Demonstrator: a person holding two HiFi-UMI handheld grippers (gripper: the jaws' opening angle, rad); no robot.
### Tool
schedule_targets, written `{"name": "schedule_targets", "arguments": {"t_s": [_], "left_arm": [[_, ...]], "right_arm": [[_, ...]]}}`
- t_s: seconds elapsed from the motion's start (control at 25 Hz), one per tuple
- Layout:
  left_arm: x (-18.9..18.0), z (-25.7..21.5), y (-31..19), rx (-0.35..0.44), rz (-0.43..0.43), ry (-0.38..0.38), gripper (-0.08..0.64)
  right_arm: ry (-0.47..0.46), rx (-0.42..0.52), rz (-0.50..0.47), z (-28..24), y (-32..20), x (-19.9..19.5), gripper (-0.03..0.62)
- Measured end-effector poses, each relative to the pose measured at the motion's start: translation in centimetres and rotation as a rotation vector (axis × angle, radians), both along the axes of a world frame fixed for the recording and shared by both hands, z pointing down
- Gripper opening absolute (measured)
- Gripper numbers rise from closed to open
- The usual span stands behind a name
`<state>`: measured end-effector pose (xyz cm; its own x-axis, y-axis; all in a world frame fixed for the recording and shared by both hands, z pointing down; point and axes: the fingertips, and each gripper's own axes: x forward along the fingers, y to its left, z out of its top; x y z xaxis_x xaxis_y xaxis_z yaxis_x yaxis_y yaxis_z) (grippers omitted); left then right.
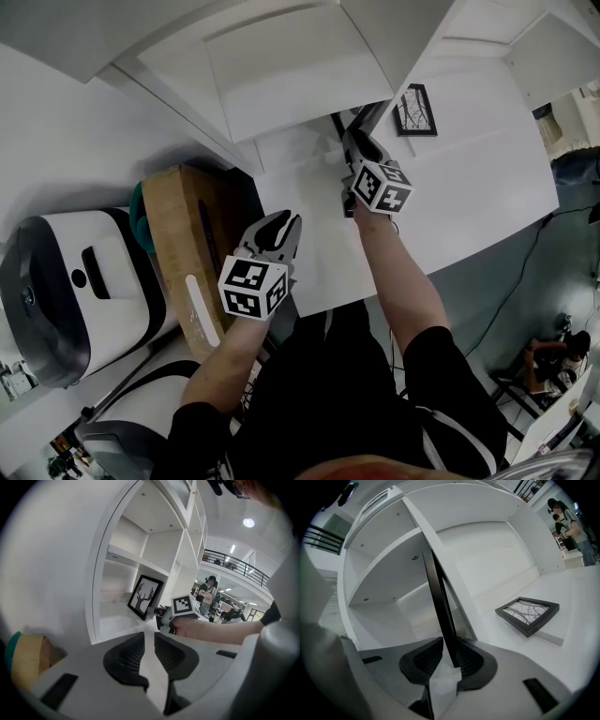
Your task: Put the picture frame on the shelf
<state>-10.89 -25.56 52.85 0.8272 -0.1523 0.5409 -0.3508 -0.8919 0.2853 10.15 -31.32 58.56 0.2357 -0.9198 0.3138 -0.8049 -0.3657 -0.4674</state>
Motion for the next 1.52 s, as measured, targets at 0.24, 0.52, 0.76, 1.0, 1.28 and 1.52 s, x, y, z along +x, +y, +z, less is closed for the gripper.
{"name": "schedule_targets", "arguments": {"t_s": [0.24,0.52,0.76,1.0,1.28,1.52], "left_arm": [[-2.2,-2.3,-0.7,0.020,-0.012,0.001,0.072],[-6.5,-6.9,1.5,-0.008,0.005,0.036,0.072],[-8.9,-11.4,4.3,0.007,0.060,0.103,0.072],[-10.8,-15.0,6.3,0.075,0.085,0.146,0.072],[-10.3,-18.9,7.6,0.160,0.040,0.200,0.072],[-7.2,-23.5,11.2,0.141,0.090,0.303,0.072]], "right_arm": [[-0.069,0.061,0.005,-2.7,4.0,-2.6,0.098],[-0.042,0.040,-0.146,-8.8,12.4,-10.4,0.098],[-0.007,0.123,-0.280,-16.8,17.2,-16.4,0.097],[0.029,0.271,-0.338,-24.5,18.7,-20.1,0.097],[0.114,0.340,-0.406,-29.5,21.3,-20.3,0.095],[0.157,0.343,-0.484,-32.3,24.4,-19.5,0.083]]}}
